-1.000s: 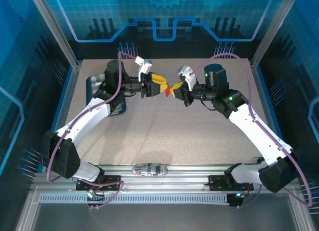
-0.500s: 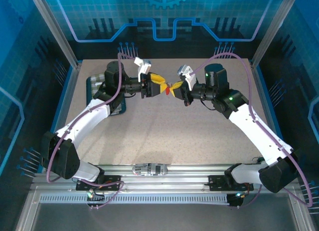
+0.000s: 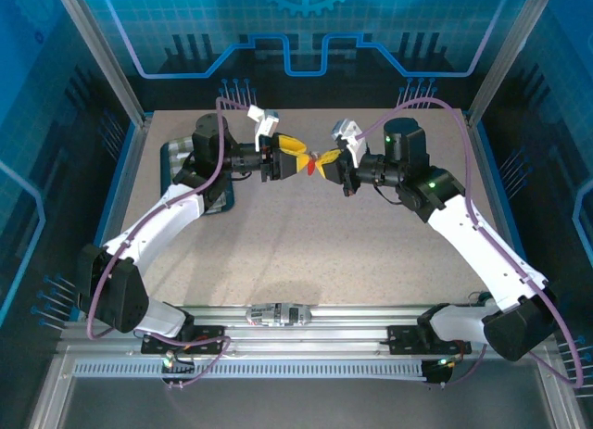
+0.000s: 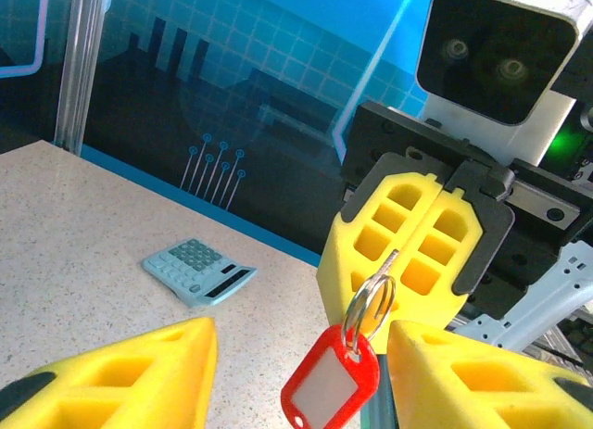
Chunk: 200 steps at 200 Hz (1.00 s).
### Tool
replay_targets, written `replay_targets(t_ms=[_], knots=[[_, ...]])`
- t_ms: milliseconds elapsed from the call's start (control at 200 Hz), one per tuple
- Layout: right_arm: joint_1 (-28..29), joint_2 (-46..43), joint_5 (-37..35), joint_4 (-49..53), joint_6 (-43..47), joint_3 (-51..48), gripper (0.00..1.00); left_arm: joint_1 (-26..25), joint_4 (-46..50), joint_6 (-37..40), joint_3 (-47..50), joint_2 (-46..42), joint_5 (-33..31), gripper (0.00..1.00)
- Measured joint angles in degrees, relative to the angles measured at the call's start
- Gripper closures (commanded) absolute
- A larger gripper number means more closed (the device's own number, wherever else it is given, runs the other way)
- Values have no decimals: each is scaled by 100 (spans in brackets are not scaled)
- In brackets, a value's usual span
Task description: Remove the keys from the keyring
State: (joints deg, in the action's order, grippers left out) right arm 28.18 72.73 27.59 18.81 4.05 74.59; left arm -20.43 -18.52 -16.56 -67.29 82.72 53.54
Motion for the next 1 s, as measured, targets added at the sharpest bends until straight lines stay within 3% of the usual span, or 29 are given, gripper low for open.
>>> replay_targets(t_ms=[355,706,1001], knots=[[0,0,28,0,-15,0,100,-79,-22,-26,0,0,131,56],[0,0,20,2,-13,-2,100,-107,-24,-144,-28,0,208,100],[-2,-155,-15,-435,-2,-295,100,-37,-503,-651,-2,90,391,100]])
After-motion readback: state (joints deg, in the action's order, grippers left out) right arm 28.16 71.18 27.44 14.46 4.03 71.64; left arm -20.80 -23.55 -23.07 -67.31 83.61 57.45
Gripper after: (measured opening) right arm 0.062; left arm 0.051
